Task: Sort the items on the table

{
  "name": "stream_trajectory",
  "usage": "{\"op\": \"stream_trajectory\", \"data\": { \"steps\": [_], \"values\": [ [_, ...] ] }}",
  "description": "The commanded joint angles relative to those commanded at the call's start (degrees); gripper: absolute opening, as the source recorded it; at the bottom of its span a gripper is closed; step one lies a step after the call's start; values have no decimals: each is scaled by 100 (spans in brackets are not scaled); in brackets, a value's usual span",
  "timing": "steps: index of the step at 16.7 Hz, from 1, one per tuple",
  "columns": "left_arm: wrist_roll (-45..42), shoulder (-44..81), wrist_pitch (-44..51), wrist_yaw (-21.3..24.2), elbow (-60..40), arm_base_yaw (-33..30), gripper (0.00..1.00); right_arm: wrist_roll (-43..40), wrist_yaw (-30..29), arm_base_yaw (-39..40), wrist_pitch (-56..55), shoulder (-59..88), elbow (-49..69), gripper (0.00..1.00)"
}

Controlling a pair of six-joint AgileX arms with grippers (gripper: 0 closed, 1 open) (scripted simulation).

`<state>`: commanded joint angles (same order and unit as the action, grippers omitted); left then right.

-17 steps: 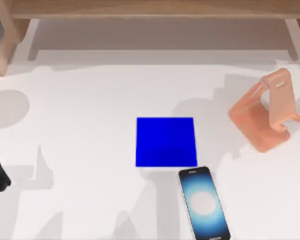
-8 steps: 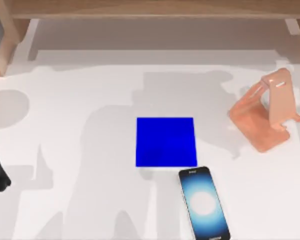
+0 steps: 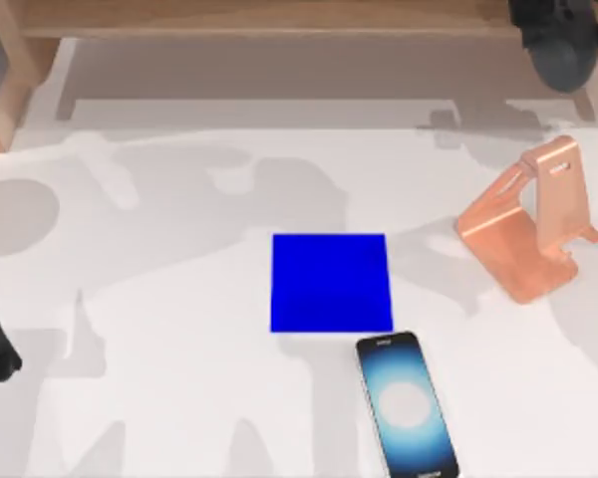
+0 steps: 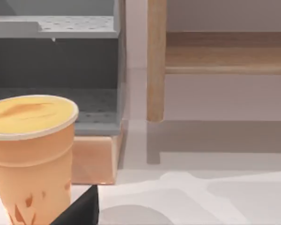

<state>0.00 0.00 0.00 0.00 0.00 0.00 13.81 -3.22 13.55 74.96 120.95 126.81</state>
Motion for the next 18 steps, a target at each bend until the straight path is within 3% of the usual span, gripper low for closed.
{"op": "stream_trajectory", "data": {
  "steps": [8,12,18],
  "values": [
    [0,0,0,0,0,0,100,2158,143,1931,-400,1342,-412,0],
    [0,0,0,0,0,0,100,2573,211,2419,-534,1852,-632,0],
    [0,0,0,0,0,0,100,2613,220,2441,-541,1894,-650,0]
  ]
}}
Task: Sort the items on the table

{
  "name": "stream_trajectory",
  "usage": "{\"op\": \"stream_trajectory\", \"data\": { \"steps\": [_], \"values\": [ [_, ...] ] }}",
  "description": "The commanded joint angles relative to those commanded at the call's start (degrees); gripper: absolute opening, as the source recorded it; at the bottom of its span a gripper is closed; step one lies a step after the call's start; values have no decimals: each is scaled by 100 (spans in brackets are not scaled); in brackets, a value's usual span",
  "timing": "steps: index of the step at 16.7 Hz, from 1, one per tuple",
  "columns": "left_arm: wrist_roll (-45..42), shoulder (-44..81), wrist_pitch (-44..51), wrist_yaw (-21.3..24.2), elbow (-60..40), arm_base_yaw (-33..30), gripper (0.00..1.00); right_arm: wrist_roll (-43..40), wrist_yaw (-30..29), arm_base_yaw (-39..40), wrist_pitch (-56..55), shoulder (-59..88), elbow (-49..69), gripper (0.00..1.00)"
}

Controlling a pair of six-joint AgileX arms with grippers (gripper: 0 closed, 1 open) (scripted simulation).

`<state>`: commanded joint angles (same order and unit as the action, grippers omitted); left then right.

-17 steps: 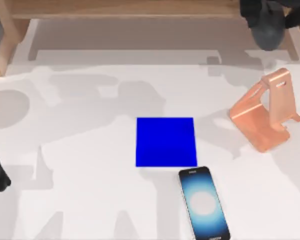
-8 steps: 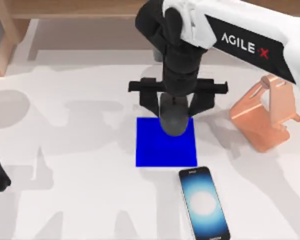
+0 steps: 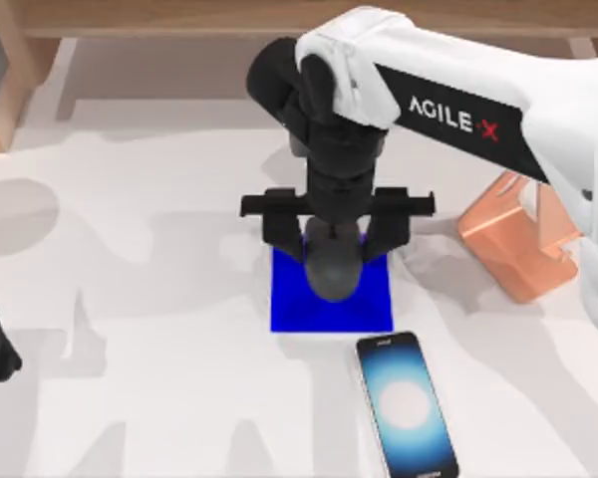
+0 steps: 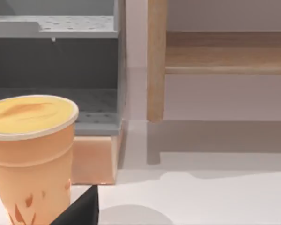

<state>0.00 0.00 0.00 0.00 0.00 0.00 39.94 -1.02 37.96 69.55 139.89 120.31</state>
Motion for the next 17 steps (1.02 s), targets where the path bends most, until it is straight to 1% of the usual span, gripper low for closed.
{"op": "stream_trajectory", "data": {
  "steps": [10,17],
  "values": [
    [0,0,0,0,0,0,100,-3,-4,23,-203,45,-161,0],
    [0,0,0,0,0,0,100,-3,-4,23,-203,45,-161,53]
  ]
}}
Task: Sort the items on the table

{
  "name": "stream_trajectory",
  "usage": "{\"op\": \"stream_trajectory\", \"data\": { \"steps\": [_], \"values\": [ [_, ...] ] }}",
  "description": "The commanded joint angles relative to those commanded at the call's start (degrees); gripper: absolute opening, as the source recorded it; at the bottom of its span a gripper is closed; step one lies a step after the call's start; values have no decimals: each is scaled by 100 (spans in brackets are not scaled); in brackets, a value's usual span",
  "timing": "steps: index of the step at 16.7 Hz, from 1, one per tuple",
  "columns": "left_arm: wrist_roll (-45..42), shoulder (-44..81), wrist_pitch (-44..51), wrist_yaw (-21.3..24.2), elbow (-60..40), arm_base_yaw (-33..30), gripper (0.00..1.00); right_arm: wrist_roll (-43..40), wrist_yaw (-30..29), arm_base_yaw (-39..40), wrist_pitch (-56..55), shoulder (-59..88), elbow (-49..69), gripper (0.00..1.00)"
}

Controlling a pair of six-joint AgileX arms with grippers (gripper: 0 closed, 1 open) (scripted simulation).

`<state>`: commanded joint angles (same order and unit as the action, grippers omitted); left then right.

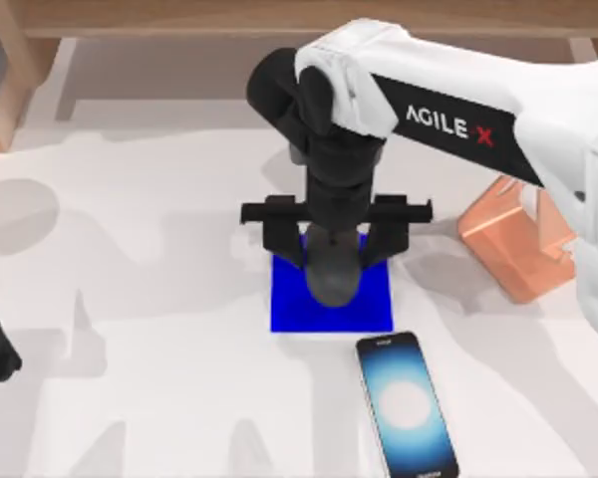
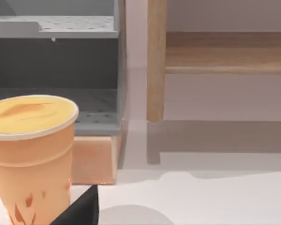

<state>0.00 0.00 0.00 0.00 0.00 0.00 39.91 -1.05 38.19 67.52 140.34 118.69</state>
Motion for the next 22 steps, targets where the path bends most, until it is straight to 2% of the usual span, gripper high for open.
{"op": "stream_trajectory", "data": {
  "steps": [6,17,22],
  "values": [
    [0,0,0,0,0,0,100,0,0,0,0,0,0,98],
    [0,0,0,0,0,0,100,-6,-3,-4,-10,-71,-17,100],
    [0,0,0,0,0,0,100,-80,9,100,-189,-747,-729,100]
  ]
}}
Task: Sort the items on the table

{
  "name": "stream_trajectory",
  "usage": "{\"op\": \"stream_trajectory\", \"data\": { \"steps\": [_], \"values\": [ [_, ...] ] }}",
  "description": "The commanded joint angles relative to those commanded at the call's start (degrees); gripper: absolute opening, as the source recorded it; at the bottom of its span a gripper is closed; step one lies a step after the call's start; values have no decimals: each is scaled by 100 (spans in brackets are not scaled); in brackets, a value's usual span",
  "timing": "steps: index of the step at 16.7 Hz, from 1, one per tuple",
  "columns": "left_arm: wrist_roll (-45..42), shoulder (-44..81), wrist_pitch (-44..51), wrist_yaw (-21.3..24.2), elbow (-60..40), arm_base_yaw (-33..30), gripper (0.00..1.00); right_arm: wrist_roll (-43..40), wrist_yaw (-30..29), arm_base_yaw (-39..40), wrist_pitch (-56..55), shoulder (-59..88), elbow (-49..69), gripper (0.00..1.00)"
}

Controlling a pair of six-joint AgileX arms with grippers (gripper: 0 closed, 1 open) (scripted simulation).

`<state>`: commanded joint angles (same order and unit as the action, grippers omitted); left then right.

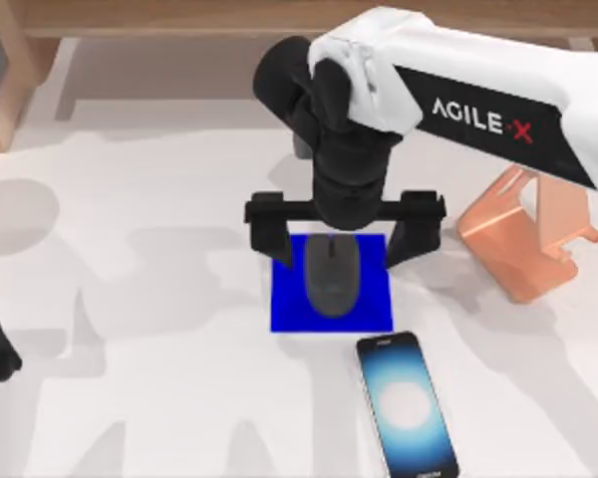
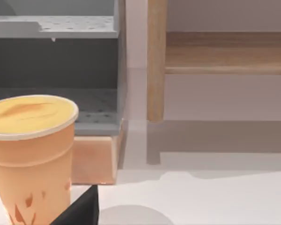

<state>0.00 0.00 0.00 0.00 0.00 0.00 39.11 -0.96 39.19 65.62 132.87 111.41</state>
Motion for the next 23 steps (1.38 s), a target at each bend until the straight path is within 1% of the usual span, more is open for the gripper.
{"op": "stream_trajectory", "data": {
  "steps": [9,13,16,23],
  "values": [
    [0,0,0,0,0,0,100,-224,70,386,-560,-1794,-2564,100],
    [0,0,0,0,0,0,100,-317,88,550,-753,-2441,-3459,100],
    [0,0,0,0,0,0,100,-347,93,616,-819,-2688,-3795,100],
    [0,0,0,0,0,0,100,-352,92,600,-909,-2643,-3854,100]
  ]
}}
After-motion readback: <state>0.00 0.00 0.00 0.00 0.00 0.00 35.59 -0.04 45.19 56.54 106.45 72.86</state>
